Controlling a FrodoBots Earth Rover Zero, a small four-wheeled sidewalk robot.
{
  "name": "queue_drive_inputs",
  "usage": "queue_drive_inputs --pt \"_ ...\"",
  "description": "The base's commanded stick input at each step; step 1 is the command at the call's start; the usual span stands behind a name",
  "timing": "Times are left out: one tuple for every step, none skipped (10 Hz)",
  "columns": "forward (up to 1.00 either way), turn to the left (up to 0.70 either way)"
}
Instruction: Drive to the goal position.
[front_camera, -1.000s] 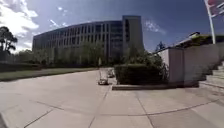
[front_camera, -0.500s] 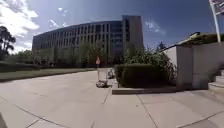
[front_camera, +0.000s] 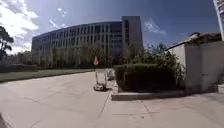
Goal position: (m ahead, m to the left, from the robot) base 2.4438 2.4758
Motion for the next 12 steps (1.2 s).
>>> queue_drive_inputs --pt "0.51 0.03" --pt "0.51 0.03" --pt "0.5 0.03" --pt "0.5 0.03" --pt "0.5 0.03" --pt "0.47 0.03" --pt "0.44 0.03" --pt "0.43 0.03" --pt "0.41 0.04" --pt "0.38 0.05" --pt "0.35 0.05" --pt "0.35 0.05"
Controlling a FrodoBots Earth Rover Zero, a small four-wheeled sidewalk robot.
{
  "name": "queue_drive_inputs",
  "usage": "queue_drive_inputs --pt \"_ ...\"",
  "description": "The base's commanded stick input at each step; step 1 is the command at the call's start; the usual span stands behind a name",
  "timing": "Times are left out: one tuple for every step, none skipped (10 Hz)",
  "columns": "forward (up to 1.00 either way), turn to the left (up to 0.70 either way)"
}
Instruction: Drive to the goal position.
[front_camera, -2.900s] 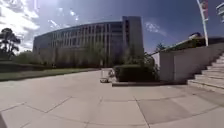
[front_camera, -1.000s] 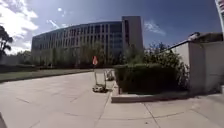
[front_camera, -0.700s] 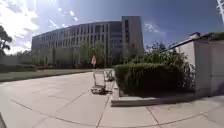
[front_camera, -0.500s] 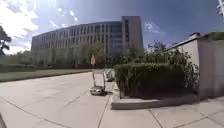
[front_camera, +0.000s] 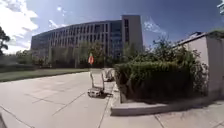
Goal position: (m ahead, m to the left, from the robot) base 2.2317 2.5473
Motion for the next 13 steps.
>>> queue_drive_inputs --pt "0.35 0.04" --pt "0.35 0.04" --pt "0.35 0.05" --pt "0.34 0.05" --pt "0.34 0.04" --pt "0.34 0.04" --pt "0.34 0.04" --pt "0.34 0.04" --pt "0.34 0.04" --pt "0.34 0.05" --pt "0.34 0.04" --pt "0.34 0.04" --pt "0.34 0.05"
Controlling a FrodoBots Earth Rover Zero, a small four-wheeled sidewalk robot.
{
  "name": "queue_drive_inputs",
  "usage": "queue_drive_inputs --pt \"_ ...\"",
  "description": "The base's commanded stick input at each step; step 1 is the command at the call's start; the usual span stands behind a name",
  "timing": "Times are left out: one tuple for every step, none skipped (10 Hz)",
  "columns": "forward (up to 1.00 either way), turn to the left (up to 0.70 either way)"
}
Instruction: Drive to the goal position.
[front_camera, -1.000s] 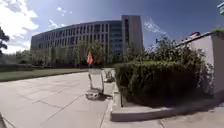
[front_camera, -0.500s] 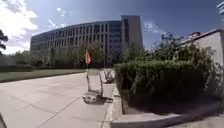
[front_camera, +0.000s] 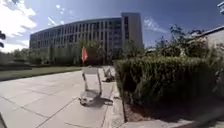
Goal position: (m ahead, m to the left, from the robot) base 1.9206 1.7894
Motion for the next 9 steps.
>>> queue_drive_inputs --pt "0.33 0.04" --pt "0.34 0.04" --pt "0.34 0.04" --pt "0.33 0.04" --pt "0.33 0.04" --pt "0.33 0.04" --pt "0.33 0.04" --pt "0.33 0.04" --pt "0.33 0.04"
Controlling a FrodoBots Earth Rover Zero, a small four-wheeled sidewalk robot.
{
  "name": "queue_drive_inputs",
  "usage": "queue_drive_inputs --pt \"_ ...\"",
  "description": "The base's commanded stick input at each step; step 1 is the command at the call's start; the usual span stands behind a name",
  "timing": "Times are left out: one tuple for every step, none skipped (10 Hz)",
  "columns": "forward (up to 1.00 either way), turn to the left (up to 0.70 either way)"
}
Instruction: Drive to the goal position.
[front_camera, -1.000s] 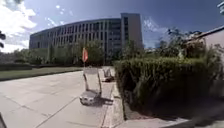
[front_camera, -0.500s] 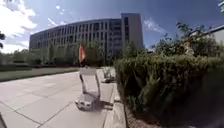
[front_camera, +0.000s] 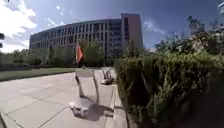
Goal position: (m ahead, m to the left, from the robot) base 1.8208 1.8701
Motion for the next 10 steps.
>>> queue_drive_inputs --pt "0.33 0.04" --pt "0.33 0.04" --pt "0.33 0.04" --pt "0.33 0.04" --pt "0.33 0.04" --pt "0.33 0.04" --pt "0.33 0.04" --pt "0.33 0.04" --pt "0.32 0.04" --pt "0.33 0.04"
